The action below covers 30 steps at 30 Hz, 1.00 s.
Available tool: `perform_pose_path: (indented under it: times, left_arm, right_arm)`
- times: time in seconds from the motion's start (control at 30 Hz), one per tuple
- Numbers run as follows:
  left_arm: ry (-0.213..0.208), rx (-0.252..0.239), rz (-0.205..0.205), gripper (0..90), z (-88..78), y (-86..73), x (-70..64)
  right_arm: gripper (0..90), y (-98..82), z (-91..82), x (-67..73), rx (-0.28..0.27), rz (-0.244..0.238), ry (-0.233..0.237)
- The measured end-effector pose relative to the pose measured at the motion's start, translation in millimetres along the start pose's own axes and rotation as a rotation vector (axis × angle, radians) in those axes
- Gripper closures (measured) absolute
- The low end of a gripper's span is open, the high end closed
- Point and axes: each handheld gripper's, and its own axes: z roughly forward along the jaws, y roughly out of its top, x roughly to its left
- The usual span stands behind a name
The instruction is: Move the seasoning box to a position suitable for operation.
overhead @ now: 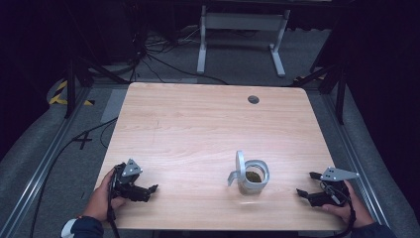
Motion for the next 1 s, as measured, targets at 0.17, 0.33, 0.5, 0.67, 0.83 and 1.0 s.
perform_pose_path:
  times: [0.17,0.33,0.5,0.67,0.83,1.0]
  left_arm:
    - [-0.004,-0.004,0.015,0.4,0.6,0.5,1.4]
    - [0.005,-0.016,0.001,2.5,-1.2,-1.2,-3.1]
    - [-0.026,-0.024,0.042,6.4,-1.5,-0.8,-0.1]
    - [-0.058,-0.037,0.071,19.2,-2.6,1.3,-0.1]
    - [-0.059,-0.046,0.074,36.4,-2.5,6.6,-2.8]
    - [-0.055,-0.042,0.101,59.5,-6.4,17.0,-8.3]
  right_arm:
    - [12.0,0.0,0.0,0.0,0.000,0.000,0.000]
    - [11.9,0.1,0.0,0.2,0.001,0.002,-0.002]
    - [11.9,0.2,0.1,0.2,0.001,0.002,-0.002]
    - [11.9,0.3,0.1,0.1,0.002,0.001,-0.001]
    - [11.9,0.3,0.1,0.1,0.002,0.000,-0.001]
    - [11.8,0.3,0.1,0.1,0.002,0.001,-0.001]
